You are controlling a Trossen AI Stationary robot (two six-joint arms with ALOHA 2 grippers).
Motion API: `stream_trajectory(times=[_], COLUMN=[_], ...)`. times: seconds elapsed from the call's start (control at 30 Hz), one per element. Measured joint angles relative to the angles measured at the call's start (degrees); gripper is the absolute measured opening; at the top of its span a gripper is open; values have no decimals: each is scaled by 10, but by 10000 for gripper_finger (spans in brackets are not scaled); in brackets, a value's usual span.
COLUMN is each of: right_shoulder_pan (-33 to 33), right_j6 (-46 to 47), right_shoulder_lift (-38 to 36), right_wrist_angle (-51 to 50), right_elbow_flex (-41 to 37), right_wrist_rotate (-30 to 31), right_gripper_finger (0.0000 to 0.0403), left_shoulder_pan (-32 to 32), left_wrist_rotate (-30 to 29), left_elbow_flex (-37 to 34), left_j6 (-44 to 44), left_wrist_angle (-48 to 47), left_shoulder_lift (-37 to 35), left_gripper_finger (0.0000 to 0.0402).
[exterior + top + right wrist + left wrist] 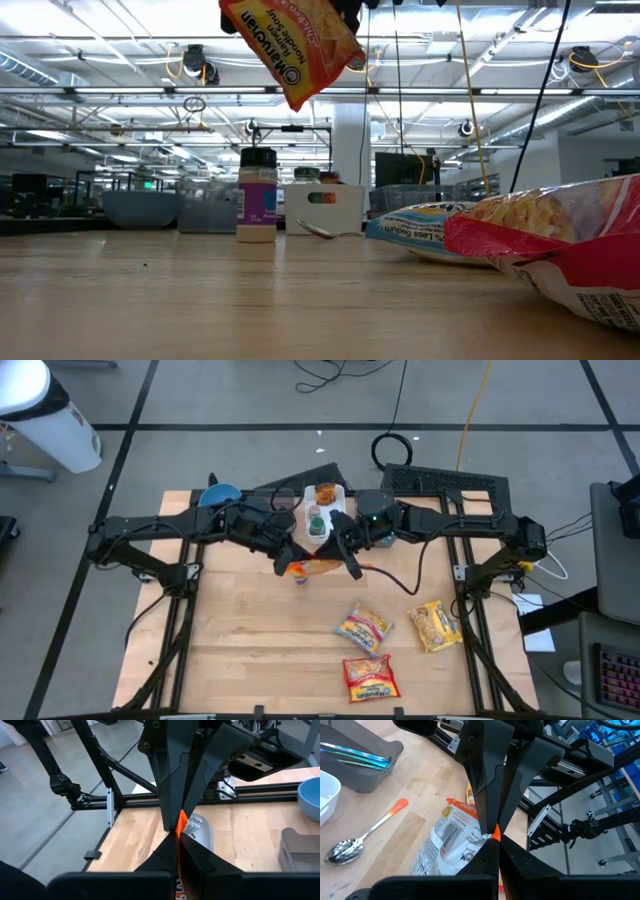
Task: Pick & Place Food Item
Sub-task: Put the orange noodle pack into the left black bin
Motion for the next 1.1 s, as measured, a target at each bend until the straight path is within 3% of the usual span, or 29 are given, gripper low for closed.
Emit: stream_trajectory(times=[0.2,0.43,0.73,0.9,1.1], right_shoulder_pan=[0,0,0,-4,-16], right_j6=[0,1,19,20,25], right_shoulder_lift=[0,-1,0,-3,-13], right_wrist_angle=[0,5,-3,0,2], right_elbow_flex=[0,1,-1,0,0], right_wrist_rotate=[4,-1,-24,-32,-32], right_gripper_finger=[0,0,0,0,0], left_shoulder_pan=[10,30,51,74,90], left_wrist_rotate=[-3,55,82,139,116], left_elbow_flex=[0,0,1,1,1], left_j6=[1,-4,-28,-42,-11], left_wrist_angle=[4,40,130,118,55], left_shoulder_lift=[0,0,-1,-9,-54], left_gripper_finger=[22,48,137,186,212])
